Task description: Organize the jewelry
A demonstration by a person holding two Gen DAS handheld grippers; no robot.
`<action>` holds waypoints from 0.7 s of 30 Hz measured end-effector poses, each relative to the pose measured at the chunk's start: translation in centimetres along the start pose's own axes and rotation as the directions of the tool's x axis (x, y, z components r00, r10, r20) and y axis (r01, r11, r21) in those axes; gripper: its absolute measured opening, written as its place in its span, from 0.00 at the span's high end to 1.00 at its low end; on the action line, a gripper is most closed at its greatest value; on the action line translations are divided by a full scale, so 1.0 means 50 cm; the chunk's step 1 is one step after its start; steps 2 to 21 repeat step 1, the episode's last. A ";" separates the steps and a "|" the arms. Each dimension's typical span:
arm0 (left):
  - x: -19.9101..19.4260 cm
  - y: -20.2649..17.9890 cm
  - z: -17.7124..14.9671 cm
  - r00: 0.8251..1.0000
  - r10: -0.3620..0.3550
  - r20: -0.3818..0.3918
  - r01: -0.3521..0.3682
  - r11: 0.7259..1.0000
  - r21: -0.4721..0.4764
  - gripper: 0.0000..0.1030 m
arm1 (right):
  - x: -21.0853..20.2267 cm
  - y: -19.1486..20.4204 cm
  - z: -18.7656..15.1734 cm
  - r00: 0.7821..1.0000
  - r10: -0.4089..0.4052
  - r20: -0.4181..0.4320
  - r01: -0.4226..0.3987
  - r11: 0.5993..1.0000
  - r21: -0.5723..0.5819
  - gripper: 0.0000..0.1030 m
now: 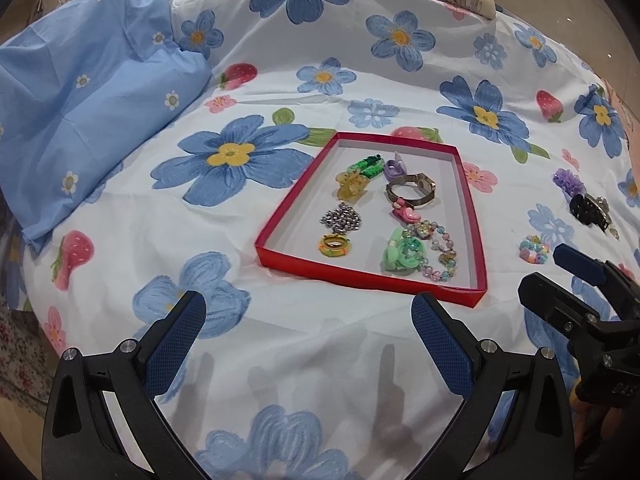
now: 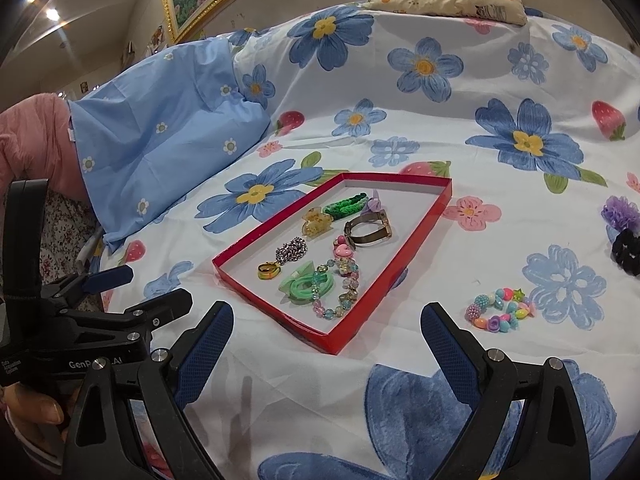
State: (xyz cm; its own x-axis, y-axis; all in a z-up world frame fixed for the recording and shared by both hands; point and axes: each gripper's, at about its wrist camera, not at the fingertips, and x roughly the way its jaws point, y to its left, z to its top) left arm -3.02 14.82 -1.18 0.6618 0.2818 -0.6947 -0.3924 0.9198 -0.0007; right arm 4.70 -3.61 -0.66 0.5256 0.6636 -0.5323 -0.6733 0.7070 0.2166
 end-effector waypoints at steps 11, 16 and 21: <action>0.005 -0.004 0.002 1.000 -0.010 -0.008 0.010 1.000 -0.001 0.00 | 0.000 -0.007 0.000 1.000 -0.002 -0.001 0.002 1.000 0.009 0.07; 0.005 -0.004 0.002 1.000 -0.010 -0.008 0.010 1.000 -0.001 0.00 | 0.000 -0.007 0.000 1.000 -0.002 -0.001 0.002 1.000 0.009 0.07; 0.005 -0.004 0.002 1.000 -0.010 -0.008 0.010 1.000 -0.001 0.00 | 0.000 -0.007 0.000 1.000 -0.002 -0.001 0.002 1.000 0.009 0.07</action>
